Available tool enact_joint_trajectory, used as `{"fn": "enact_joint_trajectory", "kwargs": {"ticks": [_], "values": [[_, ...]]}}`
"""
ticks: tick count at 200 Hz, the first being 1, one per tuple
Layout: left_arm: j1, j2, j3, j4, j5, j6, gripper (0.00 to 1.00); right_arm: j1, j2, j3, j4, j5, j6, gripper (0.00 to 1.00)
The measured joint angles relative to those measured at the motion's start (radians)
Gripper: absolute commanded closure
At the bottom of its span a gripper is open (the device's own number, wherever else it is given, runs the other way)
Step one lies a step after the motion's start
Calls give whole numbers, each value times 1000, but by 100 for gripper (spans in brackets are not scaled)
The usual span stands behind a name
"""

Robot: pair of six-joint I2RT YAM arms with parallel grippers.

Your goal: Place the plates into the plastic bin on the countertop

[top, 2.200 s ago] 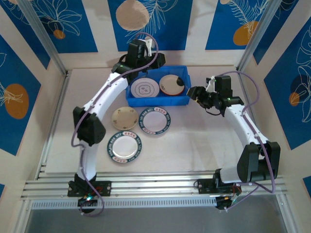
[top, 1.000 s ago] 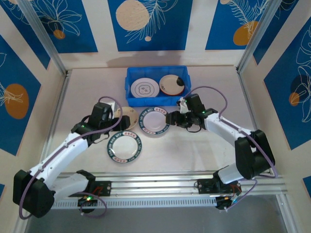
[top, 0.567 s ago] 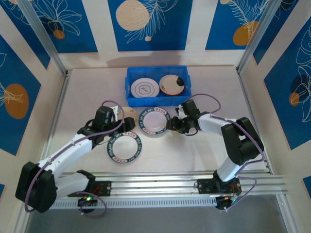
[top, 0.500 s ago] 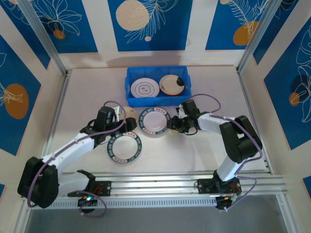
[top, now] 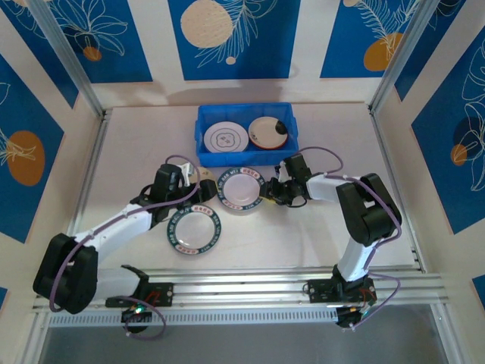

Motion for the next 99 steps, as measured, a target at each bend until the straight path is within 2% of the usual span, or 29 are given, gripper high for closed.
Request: {"fn": "enact_joint_trajectory", "kwargs": {"ticks": [77, 99], "values": [[0, 28, 0, 30, 14, 0, 25, -7, 42, 23, 21, -19, 20, 74], [0, 35, 0, 34, 14, 0, 25, -12, 55, 23, 37, -32, 33, 79]]}}
